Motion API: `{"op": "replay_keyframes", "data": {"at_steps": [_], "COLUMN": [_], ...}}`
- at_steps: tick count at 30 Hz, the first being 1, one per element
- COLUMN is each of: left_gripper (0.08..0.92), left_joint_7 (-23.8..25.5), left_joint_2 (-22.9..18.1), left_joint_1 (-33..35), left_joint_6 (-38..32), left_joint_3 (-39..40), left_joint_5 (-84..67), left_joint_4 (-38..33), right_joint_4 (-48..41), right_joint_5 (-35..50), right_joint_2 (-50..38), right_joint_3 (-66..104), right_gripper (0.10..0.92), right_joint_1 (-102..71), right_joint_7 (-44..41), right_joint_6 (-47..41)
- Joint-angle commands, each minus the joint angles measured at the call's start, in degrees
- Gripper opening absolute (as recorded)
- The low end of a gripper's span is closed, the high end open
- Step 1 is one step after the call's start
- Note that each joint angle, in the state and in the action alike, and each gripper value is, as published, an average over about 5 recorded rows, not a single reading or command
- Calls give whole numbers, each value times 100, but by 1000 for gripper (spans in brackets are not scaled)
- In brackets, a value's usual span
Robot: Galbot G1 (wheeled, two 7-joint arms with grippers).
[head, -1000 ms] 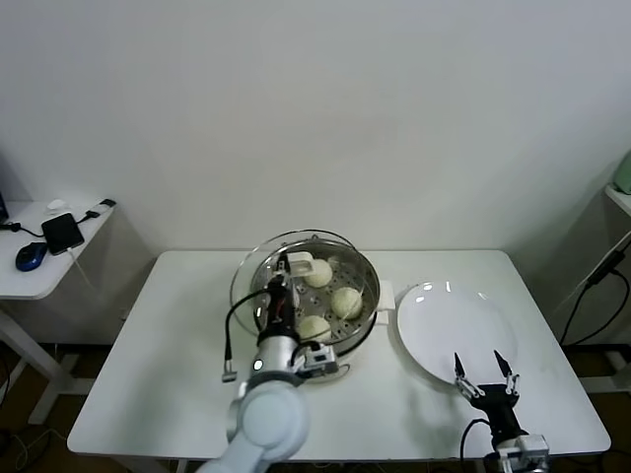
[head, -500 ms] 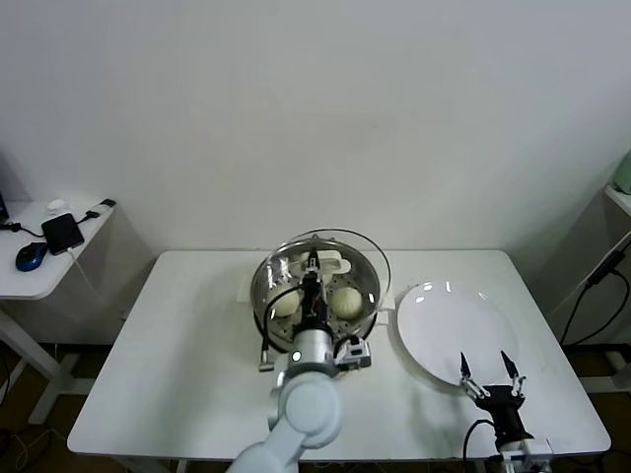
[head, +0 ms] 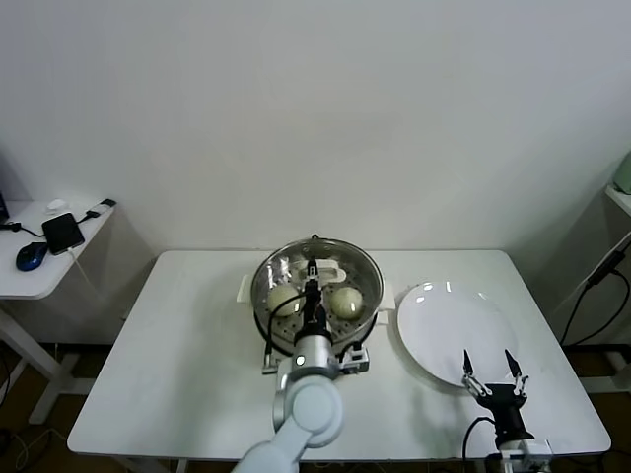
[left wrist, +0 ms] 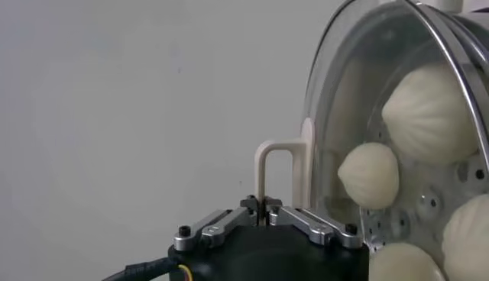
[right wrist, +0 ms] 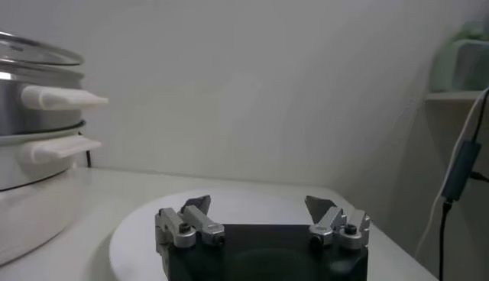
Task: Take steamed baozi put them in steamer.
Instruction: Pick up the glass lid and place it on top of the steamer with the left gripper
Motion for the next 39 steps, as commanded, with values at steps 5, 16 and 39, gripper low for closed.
{"op": "replay_keyframes", "data": {"at_steps": [5, 16, 39], "left_gripper": [133, 133, 726], "left_joint_7": [-73, -190, -134], "left_joint_2": [-7, -36, 828], "left_joint_1": [20, 13, 601], "left_joint_6": [-18, -25, -262], "left_joint_3": [-65, -41, -179], "left_joint_5": [73, -61, -915], "left_joint_4": [221, 242, -1474], "right_joint_4": [-9, -34, 95], "right_joint_5": [-108, -220, -245], "right_joint_2": [41, 122, 53], "right_joint_3": [10, -32, -102], "right_gripper": [823, 823, 823], "right_joint_1": [-6, 1, -46], "right_joint_7": [45, 44, -69], "right_joint_6": [89, 186, 12]}}
